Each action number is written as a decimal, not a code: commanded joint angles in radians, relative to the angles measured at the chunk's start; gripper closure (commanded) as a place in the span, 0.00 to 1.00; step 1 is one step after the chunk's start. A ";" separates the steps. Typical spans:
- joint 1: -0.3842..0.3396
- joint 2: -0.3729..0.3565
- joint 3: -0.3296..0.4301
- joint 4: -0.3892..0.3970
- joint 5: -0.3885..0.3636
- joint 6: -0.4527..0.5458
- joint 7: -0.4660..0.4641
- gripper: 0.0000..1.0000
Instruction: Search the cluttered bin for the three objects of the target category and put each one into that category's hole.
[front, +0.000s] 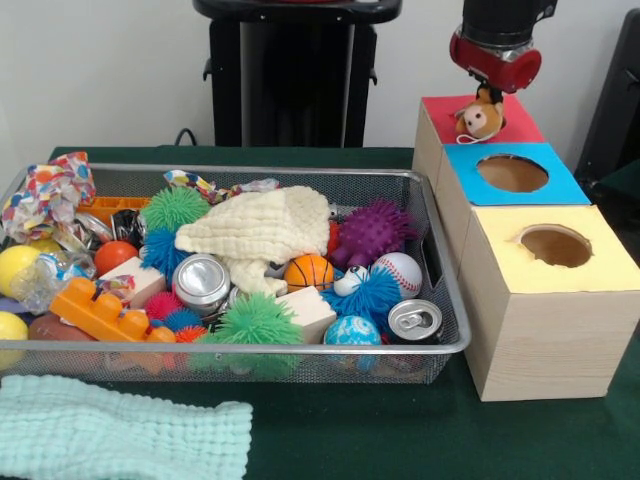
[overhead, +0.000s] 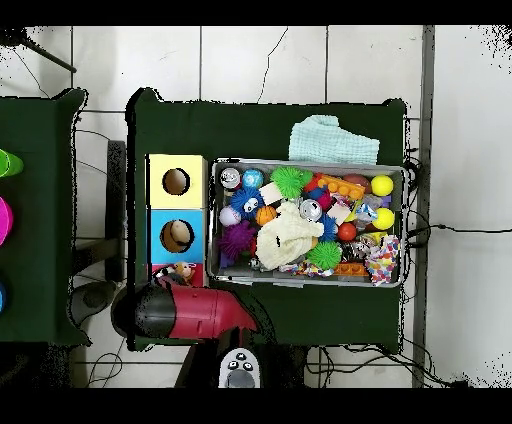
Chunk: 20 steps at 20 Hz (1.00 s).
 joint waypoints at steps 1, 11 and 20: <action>-0.049 0.099 -0.087 0.128 -0.087 -0.135 0.078 1.00; -0.048 0.071 -0.078 0.159 -0.054 -0.087 0.086 1.00; -0.035 0.054 -0.040 0.207 0.017 -0.084 0.136 1.00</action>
